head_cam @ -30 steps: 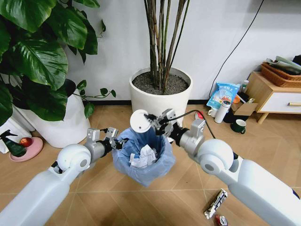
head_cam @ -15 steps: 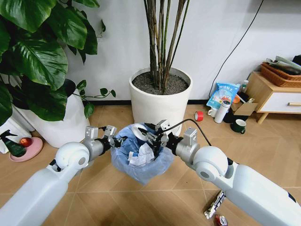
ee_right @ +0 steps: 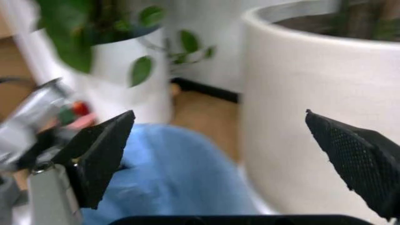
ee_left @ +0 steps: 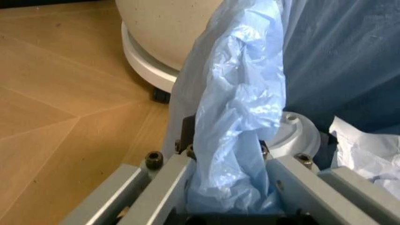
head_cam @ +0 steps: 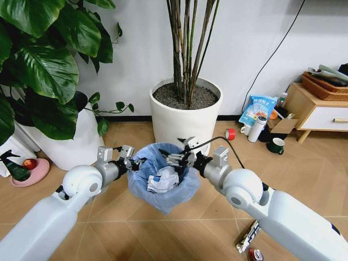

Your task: Pick up the trash bin and place the garbage on the floor into it.

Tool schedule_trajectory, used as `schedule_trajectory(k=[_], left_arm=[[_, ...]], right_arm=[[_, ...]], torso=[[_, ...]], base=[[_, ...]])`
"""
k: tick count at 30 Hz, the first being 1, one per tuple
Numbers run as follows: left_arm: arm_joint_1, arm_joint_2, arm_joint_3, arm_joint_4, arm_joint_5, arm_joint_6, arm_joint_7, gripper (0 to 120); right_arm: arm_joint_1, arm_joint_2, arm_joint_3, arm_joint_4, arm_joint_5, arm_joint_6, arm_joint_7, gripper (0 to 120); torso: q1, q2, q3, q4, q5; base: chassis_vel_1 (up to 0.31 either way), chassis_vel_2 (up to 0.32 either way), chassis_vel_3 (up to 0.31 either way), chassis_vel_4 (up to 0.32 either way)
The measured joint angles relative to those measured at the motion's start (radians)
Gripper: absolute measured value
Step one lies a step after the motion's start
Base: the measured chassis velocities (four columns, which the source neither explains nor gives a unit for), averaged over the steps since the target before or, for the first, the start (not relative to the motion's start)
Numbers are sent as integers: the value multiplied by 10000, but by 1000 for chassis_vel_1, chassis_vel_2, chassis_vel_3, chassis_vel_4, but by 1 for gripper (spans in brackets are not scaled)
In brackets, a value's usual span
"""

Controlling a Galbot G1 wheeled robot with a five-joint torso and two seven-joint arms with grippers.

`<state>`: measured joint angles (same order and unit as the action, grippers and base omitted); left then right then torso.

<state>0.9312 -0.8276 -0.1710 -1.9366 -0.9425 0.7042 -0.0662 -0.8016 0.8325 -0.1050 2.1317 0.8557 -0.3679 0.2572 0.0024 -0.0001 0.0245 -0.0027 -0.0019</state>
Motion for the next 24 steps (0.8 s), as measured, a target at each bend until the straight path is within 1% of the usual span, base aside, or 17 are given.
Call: schedule_trajectory(k=[1, 2, 4, 5, 7, 8, 9, 12, 14, 17, 18, 19, 20, 22, 23, 24], left_arm=[[109, -12, -83, -75, 58, -10, 2, 1], [109, -12, -83, -75, 58, -10, 2, 1], [204, 1, -189, -141, 91, -17, 0, 1], [204, 1, -189, -141, 91, -17, 0, 1], [267, 62, -319, -178, 108, -25, -2, 1], [336, 91, -395, -226, 110, -27, -6, 1], [336, 91, -395, -226, 110, -27, -6, 1], [469, 123, -507, -316, 137, -37, -32, 1], [471, 122, -507, -319, 146, -38, -34, 1], [461, 113, -505, -313, 192, -54, -30, 1], [453, 115, -503, -306, 194, -63, -16, 1], [453, 115, -503, -306, 194, -63, -16, 1], [442, 133, -501, -277, 197, -75, 0, 1], [417, 148, -488, -260, 197, -83, 33, 1], [403, 149, -480, -250, 197, -85, 55, 1], [403, 149, -480, -250, 197, -85, 55, 1]], right_arm=[[-222, -91, 440, 70, 65, -18, 204, 100], [-222, -91, 440, 70, 65, -18, 204, 100], [-677, -316, 1237, 148, 74, -24, 285, 100], [-677, -316, 1237, 148, 74, -24, 285, 100], [-1277, -667, 2035, 264, 71, 34, 301, 100], [-1494, -807, 2279, 276, 43, 131, 300, 100], [-1494, -807, 2279, 276, 43, 131, 300, 100], [-2510, -1122, 3252, 315, -177, 415, 182, 100], [-2739, -1137, 3456, 317, -216, 435, 177, 100], [-4137, -943, 4629, 331, -491, 450, 328, 100], [-4625, -807, 4989, 350, -619, 449, 404, 100], [-4625, -807, 4989, 350, -619, 449, 404, 100], [-5467, -605, 5612, 311, -979, 572, 223, 100], [-6416, -452, 6436, -82, -1669, 1166, -605, 100], [-6833, -405, 6814, -389, -2021, 1533, -1229, 100], [-6833, -405, 6814, -389, -2021, 1533, -1229, 100]], torso=[[0, 0, -1, -1, 0], [0, 0, -1, -1, 0], [0, 0, -1, 3, 1], [0, 0, -1, 3, 1], [0, 0, -1, -2, 2], [0, 0, -1, -2, 2], [0, 0, -1, -2, 2], [0, 1, -1, 3, 1], [0, 1, -1, 4, -2], [-1, 1, -1, -2, 2], [0, 1, -1, 1, 1], [0, 1, -1, 1, 1], [-1, 1, -1, -2, 4], [-1, 1, -2, 1, 0], [-1, 1, -2, -1, 0], [-1, 1, -2, -1, 0]], base=[[0, 0, 0, 0], [0, 0, 0, 0], [0, 0, 0, 0], [0, 0, 0, 0], [0, 0, 0, 0], [0, 0, 0, 0], [0, 0, 0, 0], [0, 0, 0, 0], [0, 0, 0, 0], [0, 0, 0, 0], [0, 0, 0, 0], [0, 0, 0, 0], [0, 0, 0, 0], [0, 0, 0, 0], [0, 0, 0, 0], [0, 0, 0, 0]])
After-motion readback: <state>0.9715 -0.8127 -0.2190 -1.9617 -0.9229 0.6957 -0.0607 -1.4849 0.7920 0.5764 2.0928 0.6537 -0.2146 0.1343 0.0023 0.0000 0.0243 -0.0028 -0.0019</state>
